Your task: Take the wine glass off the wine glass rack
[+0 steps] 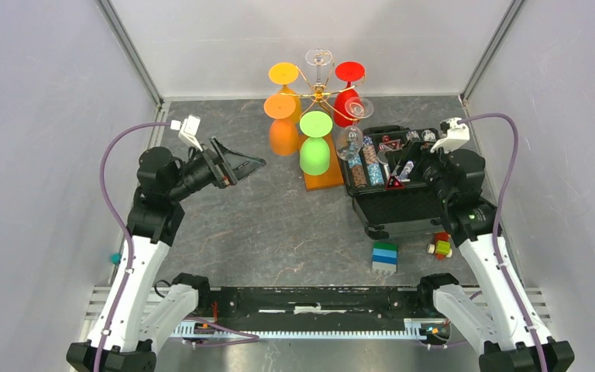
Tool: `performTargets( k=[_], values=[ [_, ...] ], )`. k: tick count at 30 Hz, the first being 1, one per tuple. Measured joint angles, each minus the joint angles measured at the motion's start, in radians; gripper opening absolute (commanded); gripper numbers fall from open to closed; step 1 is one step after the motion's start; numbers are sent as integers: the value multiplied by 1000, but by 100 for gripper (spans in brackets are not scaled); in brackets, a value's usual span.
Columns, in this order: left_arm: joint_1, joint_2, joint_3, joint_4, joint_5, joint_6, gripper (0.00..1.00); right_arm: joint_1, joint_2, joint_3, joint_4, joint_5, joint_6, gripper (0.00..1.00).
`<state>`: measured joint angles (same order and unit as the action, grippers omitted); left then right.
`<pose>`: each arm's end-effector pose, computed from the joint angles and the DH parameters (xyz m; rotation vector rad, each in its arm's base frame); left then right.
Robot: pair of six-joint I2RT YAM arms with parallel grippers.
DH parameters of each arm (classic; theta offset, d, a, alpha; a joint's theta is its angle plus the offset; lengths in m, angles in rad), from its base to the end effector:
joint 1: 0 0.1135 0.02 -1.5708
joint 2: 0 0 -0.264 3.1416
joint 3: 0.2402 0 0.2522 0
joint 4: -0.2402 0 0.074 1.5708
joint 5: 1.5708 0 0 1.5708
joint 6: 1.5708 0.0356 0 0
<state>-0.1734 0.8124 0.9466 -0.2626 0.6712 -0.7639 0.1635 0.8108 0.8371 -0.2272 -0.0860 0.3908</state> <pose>0.1678 -0.0519 0.3843 0.0042 1.8385 -1.2450 0.1857 0.0337 0.3494 0.1409 1.7901 0.4754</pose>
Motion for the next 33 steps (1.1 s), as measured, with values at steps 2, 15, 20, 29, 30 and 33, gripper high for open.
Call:
performTargets(
  k=[2, 15, 20, 29, 30, 33],
  values=[
    [-10, -5, -20, 54, 21, -56, 100, 0, 6, -15, -6, -39, 18, 90],
    [-384, 186, 8, 273, -283, -286, 94, 0, -25, -145, 85, -229, 182, 90],
    [-428, 328, 34, 277, -367, -327, 92, 15, -55, -168, 201, -303, 300, 94],
    [-431, 251, 36, 275, -473, -307, 100, 143, -56, -225, 504, -344, 587, 98],
    [-431, 230, 36, 270, -484, -288, 100, 173, -43, -219, 523, -335, 603, 98],
    [-431, 174, 45, 229, -505, -207, 100, 297, 26, -176, 564, -283, 643, 97]
  ],
)
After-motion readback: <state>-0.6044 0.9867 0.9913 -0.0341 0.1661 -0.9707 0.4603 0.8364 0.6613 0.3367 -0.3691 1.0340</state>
